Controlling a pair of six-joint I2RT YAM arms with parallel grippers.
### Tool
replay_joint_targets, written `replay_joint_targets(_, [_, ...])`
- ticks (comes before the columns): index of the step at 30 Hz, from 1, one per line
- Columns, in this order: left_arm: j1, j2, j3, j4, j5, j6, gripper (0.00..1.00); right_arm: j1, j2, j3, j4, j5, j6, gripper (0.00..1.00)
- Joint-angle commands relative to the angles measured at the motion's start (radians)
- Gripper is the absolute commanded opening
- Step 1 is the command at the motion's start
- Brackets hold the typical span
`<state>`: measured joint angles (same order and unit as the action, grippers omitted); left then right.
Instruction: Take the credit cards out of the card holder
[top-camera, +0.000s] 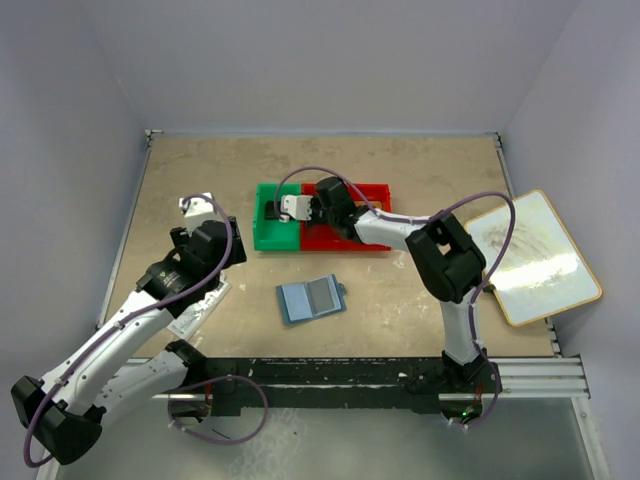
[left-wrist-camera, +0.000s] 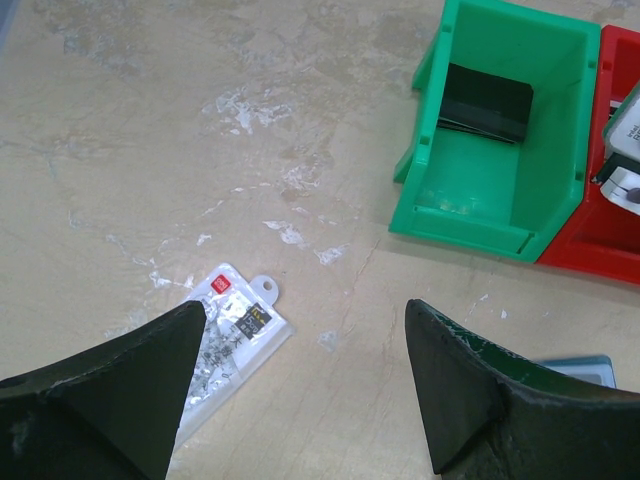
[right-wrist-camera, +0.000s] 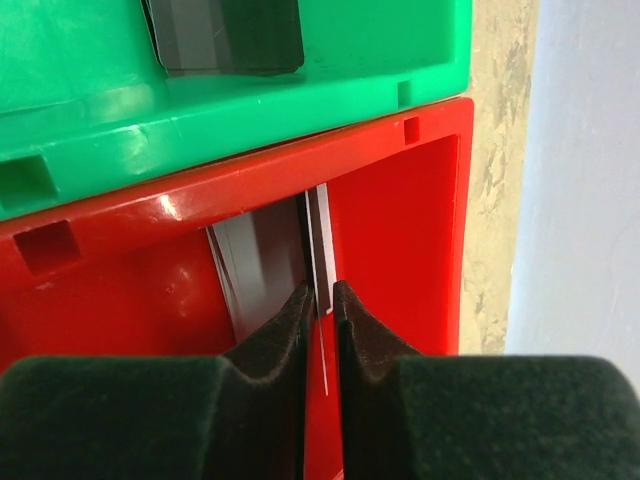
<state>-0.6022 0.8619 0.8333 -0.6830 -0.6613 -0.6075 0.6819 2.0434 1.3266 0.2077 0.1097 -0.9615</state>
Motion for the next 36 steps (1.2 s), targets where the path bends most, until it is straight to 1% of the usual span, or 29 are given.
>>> replay_joint_targets(1, [0.007, 0.003, 0.015, 0.011, 0.000, 0.020, 0.79, -0.009, 0.017, 0.056, -0.055, -0.013, -0.007, 0.17])
replay_joint_targets(2, [0.007, 0.004, 0.015, 0.011, 0.001, 0.020, 0.79, -0.011, 0.020, 0.062, -0.068, -0.016, -0.003, 0.18])
replay_joint_targets(8, [0.007, 0.013, 0.014, 0.014, 0.012, 0.024, 0.79, -0.011, 0.019, 0.069, -0.095, -0.038, 0.011, 0.35])
replay_joint_targets(9, [0.007, 0.014, 0.015, 0.014, 0.014, 0.024, 0.79, -0.010, 0.018, 0.071, -0.101, -0.038, 0.012, 0.36])
replay_joint_targets(16, [0.006, 0.018, 0.012, 0.015, 0.017, 0.024, 0.79, -0.012, -0.030, 0.066, -0.107, -0.077, 0.051, 0.40])
replay_joint_targets(18, [0.006, 0.020, 0.013, 0.016, 0.020, 0.025, 0.79, -0.013, -0.058, 0.057, -0.089, -0.087, 0.070, 0.44])
replay_joint_targets(22, [0.007, 0.024, 0.012, 0.017, 0.027, 0.027, 0.79, -0.012, -0.131, 0.031, -0.039, -0.103, 0.123, 0.45])
replay_joint_targets(24, [0.006, 0.026, 0.013, 0.017, 0.029, 0.026, 0.79, -0.013, -0.184, 0.003, -0.006, -0.094, 0.181, 0.45])
replay_joint_targets(27, [0.006, 0.026, 0.008, 0.023, 0.046, 0.027, 0.79, -0.012, -0.292, -0.067, 0.077, -0.072, 0.398, 0.48])
replay_joint_targets(30, [0.007, 0.030, 0.004, 0.034, 0.098, 0.036, 0.79, -0.012, -0.407, -0.149, 0.094, -0.019, 0.738, 0.51])
replay_joint_targets(32, [0.007, 0.031, 0.001, 0.040, 0.140, 0.035, 0.79, -0.013, -0.463, -0.195, 0.040, 0.008, 0.994, 0.55])
replay_joint_targets(33, [0.007, 0.029, -0.004, 0.047, 0.164, 0.029, 0.79, -0.014, -0.479, -0.192, -0.040, 0.004, 1.122, 0.58])
replay_joint_targets(34, [0.007, 0.027, -0.015, 0.059, 0.207, 0.021, 0.79, -0.015, -0.486, -0.194, -0.123, -0.041, 1.207, 0.57])
replay_joint_targets(36, [0.006, 0.030, -0.042, 0.089, 0.305, -0.016, 0.79, -0.016, -0.509, -0.249, -0.172, -0.198, 1.282, 0.55])
